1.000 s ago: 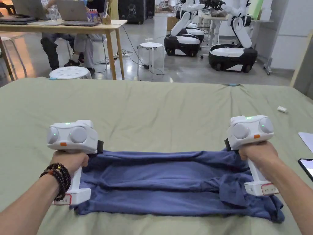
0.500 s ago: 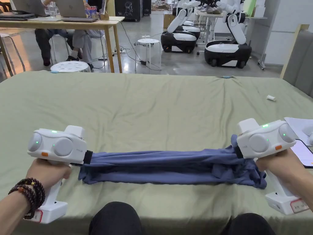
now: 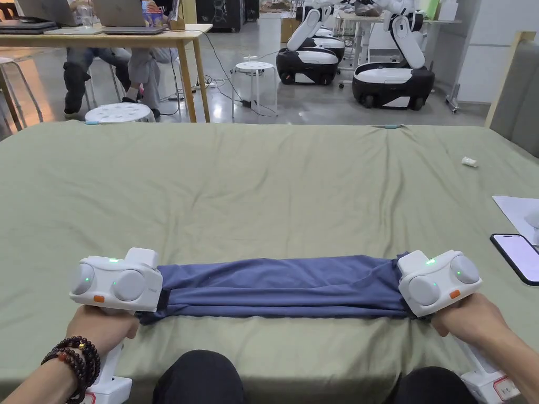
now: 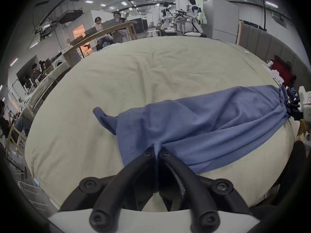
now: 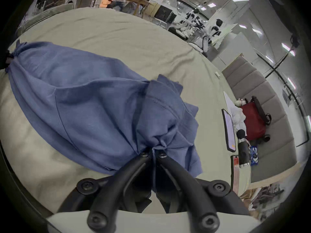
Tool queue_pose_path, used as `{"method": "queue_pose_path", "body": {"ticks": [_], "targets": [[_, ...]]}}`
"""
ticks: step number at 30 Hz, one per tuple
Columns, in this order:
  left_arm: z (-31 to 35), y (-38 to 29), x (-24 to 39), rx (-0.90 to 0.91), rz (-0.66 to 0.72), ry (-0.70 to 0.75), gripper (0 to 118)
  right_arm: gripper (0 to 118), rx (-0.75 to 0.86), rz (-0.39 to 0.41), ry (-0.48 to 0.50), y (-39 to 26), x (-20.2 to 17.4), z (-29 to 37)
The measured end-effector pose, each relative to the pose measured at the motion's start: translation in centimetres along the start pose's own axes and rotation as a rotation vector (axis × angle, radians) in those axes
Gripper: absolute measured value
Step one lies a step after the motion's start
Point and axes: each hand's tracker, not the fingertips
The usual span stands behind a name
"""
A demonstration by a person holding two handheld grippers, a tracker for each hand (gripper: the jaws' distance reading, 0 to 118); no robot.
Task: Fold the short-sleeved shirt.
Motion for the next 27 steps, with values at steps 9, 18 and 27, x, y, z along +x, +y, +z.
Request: {"method": "queue_pose_path", "body": {"ticks": [9, 18, 27], "targets": [[4.8, 1.8, -1.1, 0.129, 0.014, -0.003, 114, 115, 0.194, -0.173, 0.068, 0.6, 3.8, 6.1], [6.1, 3.5, -0.9, 0.161, 0.084, -0.032, 0, 0, 0.258, -0.225, 0.071, 2.3, 2.5, 7.7], [5.5, 2.1, -2.9, 0.165, 0.144, -0.065, 0, 0, 0.278, -0.237, 0.089, 3.1, 1.3, 7.4]]}}
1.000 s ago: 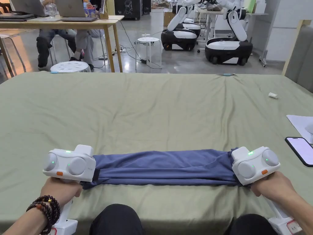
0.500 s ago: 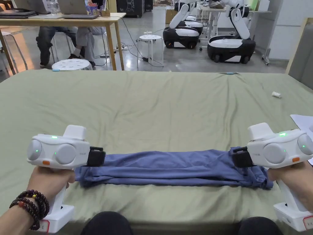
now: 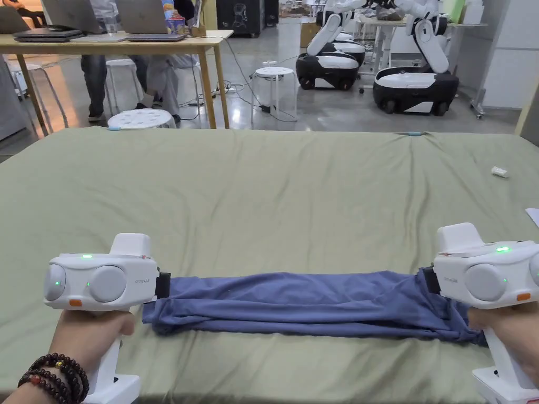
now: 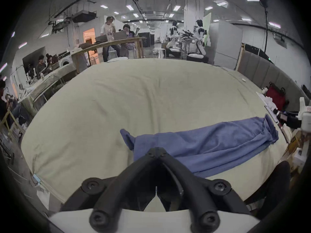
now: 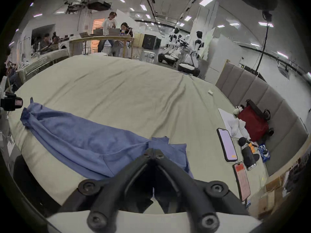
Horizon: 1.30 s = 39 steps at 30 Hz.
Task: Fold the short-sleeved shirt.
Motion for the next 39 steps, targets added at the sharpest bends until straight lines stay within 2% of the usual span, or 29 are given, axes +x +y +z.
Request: {"method": "queue_pose_path", "body": {"ticks": [2, 5, 6, 7, 8, 9, 10, 13, 14, 18, 21, 26, 27, 28, 29, 30, 33, 36, 39], "targets": [[-0.2, 0.0, -1.1, -0.016, 0.047, -0.043, 0, 0, 0.004, 0.004, 0.011, 0.0, 0.2, -0.4], [-1.1, -0.5, -4.2, -0.004, 0.151, -0.213, 1, 0, 0.012, 0.014, 0.017, 0.3, -0.2, -0.8], [-1.6, -0.5, -5.3, -0.023, 0.209, -0.280, 19, 0, 0.012, 0.016, 0.020, 0.4, -0.4, -0.9], [-2.1, -0.8, -6.4, -0.031, 0.263, -0.326, 67, 0, 0.012, 0.020, 0.029, 0.5, -0.7, -1.0], [-2.7, -1.1, -7.3, -0.037, 0.304, -0.362, 101, 0, 0.011, 0.024, 0.035, 0.6, -1.0, -1.2], [-3.3, -1.4, -7.8, -0.037, 0.323, -0.352, 118, 0, 0.010, 0.028, 0.039, 0.4, -0.8, -1.1], [-3.6, -1.6, -8.0, -0.034, 0.321, -0.337, 118, 0, 0.009, 0.035, 0.041, 0.4, -1.0, -1.2], [-5.0, -2.0, -9.2, -0.034, 0.350, -0.408, 99, 0, 0.006, 0.041, 0.047, 0.5, -1.6, -1.4], [-5.7, -2.0, -9.6, -0.057, 0.367, -0.434, 98, 0, 0.004, 0.041, 0.050, 0.5, -1.8, -1.5], [-7.8, -2.2, -9.9, -0.108, 0.413, -0.517, 97, 0, -0.002, 0.052, 0.056, 0.6, -2.7, -1.5], [-8.3, -2.6, -8.1, -0.118, 0.417, -0.639, 97, 0, -0.010, 0.058, 0.062, 0.8, -3.0, -2.0], [-10.4, -2.5, -5.1, -0.116, 0.366, -0.661, 97, 0, -0.017, 0.060, 0.058, 0.9, -3.1, -2.1], [-10.7, -2.4, -5.1, -0.119, 0.398, -0.689, 92, 0, -0.017, 0.060, 0.058, 0.9, -3.1, -2.1], [-11.1, -2.3, -5.5, -0.123, 0.407, -0.688, 67, 0, -0.018, 0.061, 0.060, 0.9, -3.1, -2.1], [-11.5, -2.1, -5.5, -0.129, 0.405, -0.659, 26, 0, -0.020, 0.064, 0.061, 0.8, -3.1, -1.9], [-11.9, -2.1, -5.3, -0.148, 0.392, -0.615, 16, 0, -0.021, 0.066, 0.060, 0.8, -3.1, -1.8], [-11.0, -2.2, -5.1, -0.144, 0.383, -0.650, 15, 0, -0.023, 0.074, 0.055, 0.8, -3.1, -1.7], [-10.6, -2.1, -5.9, -0.110, 0.347, -0.618, 15, 0, -0.025, 0.077, 0.053, 0.8, -3.2, -1.8], [-10.0, -1.8, -8.3, -0.080, 0.381, -0.594, 14, 0, -0.026, 0.082, 0.051, 1.0, -3.5, -2.1]]}}
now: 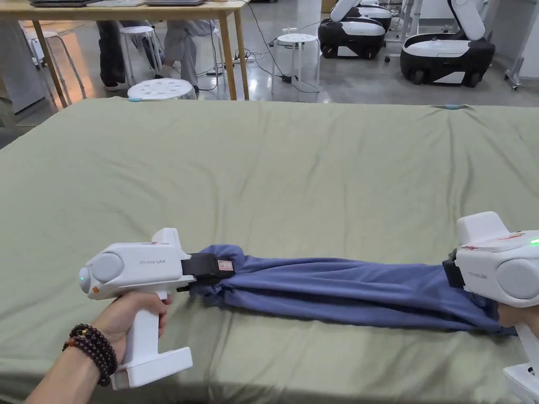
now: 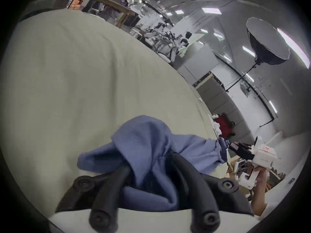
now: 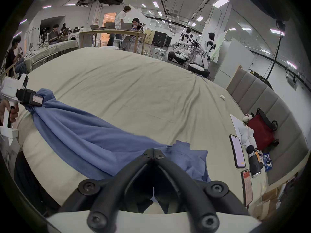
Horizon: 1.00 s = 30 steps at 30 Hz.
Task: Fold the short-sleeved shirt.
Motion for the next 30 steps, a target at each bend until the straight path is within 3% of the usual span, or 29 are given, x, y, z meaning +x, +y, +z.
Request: {"method": "queue_pose_path", "body": {"ticks": [5, 12, 16, 24, 26, 30], "targets": [[5.0, 1.8, -2.3, 0.039, -0.045, 0.092, 14, 0, 0.008, 0.006, 0.014, 0.5, -0.8, -0.3], [11.5, 3.5, -6.5, 0.125, 0.039, 0.256, 14, 0, 0.015, 0.017, 0.026, 0.8, -1.4, -0.4], [10.8, 2.5, -3.7, 0.110, 0.005, 0.258, 14, 0, 0.013, 0.029, 0.028, 0.9, -1.9, -0.4], [9.4, 1.5, 4.6, 0.110, -0.053, -0.012, 14, 0, 0.025, 0.028, 0.037, 1.1, -2.2, -0.4], [7.4, 2.7, 2.9, 0.058, -0.066, -0.064, 14, 0, 0.026, 0.024, 0.038, 1.0, -2.1, -0.3], [1.3, 0.0, 6.5, -0.041, -0.127, -0.018, 14, 0, 0.030, 0.014, 0.037, 0.8, -1.9, -0.3]]}}
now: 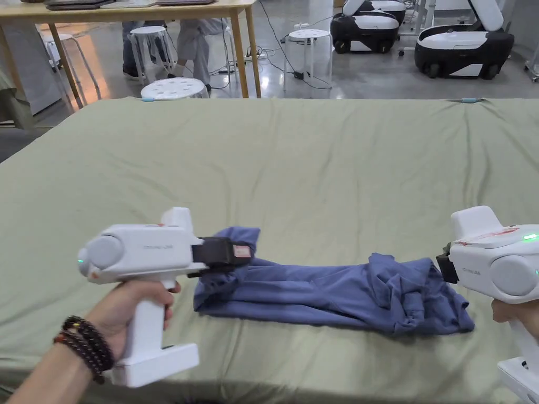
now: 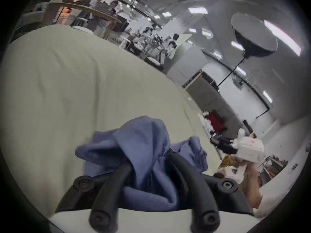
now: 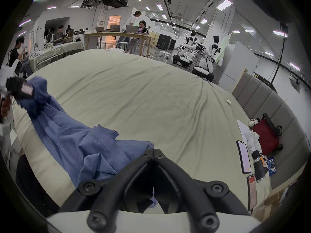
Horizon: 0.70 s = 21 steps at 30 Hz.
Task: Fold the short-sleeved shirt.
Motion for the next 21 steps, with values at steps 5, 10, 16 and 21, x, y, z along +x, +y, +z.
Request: {"method": "queue_pose_path", "body": {"ticks": [5, 10, 16, 21], "targets": [[-6.0, -2.8, 1.5, -0.106, 0.039, 0.086, 24, 0, -0.002, -0.003, -0.019, -0.3, 0.4, 0.0], [-5.0, -2.5, 1.4, -0.049, 0.085, -0.084, 66, 0, -0.010, -0.005, -0.054, -0.2, 0.7, -1.0], [-1.0, -0.6, 4.6, 0.013, -0.070, -0.077, 112, 0, -0.002, -0.033, -0.037, 0.0, 0.4, -0.8], [3.8, 2.1, 1.5, 0.077, -0.001, -0.111, 98, 0, 0.006, -0.031, -0.023, 0.1, 0.1, -0.8]]}}
